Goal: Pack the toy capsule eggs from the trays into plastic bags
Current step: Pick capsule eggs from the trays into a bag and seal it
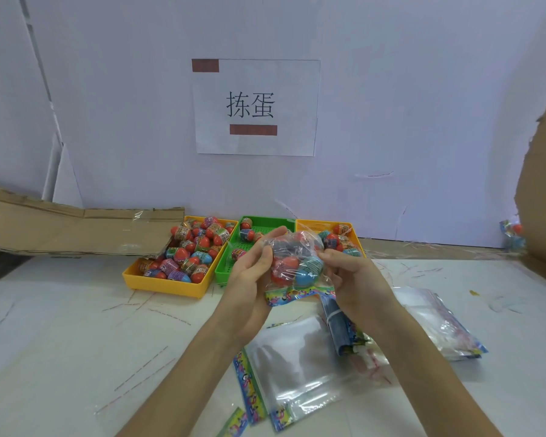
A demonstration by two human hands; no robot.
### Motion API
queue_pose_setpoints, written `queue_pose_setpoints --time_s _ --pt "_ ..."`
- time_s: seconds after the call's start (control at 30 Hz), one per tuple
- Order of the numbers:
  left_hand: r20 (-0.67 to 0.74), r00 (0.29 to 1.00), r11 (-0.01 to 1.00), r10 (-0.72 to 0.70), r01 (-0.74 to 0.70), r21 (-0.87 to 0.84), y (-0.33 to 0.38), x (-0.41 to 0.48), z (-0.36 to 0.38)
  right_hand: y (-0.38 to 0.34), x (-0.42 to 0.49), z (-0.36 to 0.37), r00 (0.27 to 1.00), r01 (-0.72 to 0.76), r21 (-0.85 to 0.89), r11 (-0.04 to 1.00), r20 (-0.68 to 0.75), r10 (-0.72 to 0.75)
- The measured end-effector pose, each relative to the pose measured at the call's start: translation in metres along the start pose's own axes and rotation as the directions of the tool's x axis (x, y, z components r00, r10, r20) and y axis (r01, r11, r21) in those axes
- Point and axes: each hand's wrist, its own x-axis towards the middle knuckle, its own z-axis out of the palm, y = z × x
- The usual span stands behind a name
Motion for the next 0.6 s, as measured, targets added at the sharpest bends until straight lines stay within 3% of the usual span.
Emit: queue_pose_setpoints --time_s 0.13,0.3,0.5,0.6 --pt "0.046 0.999 0.997 -0.022 0.025 -0.067 0.001 -0.003 -0.001 0.002 0.0 0.003 0.994 -0.094 0.165 0.982 0.063 0.085" --pt "0.075 0.996 0.998 -0.041 0.045 -0.049 0.0 -0.004 -0.001 0.004 -0.002 0.003 0.992 -0.103 0.052 0.993 0.081 0.099" --pt "0.072 0.997 0.998 -0.015 0.02 -0.063 0.0 -0.002 -0.005 0.015 0.002 0.006 0.995 0.047 -0.065 0.997 -0.08 -0.052" --pt "0.061 0.998 1.0 -0.01 0.009 0.009 0.001 -0.001 -0.006 0.018 0.002 0.004 0.97 0.176 -0.196 0.965 -0.135 -0.204"
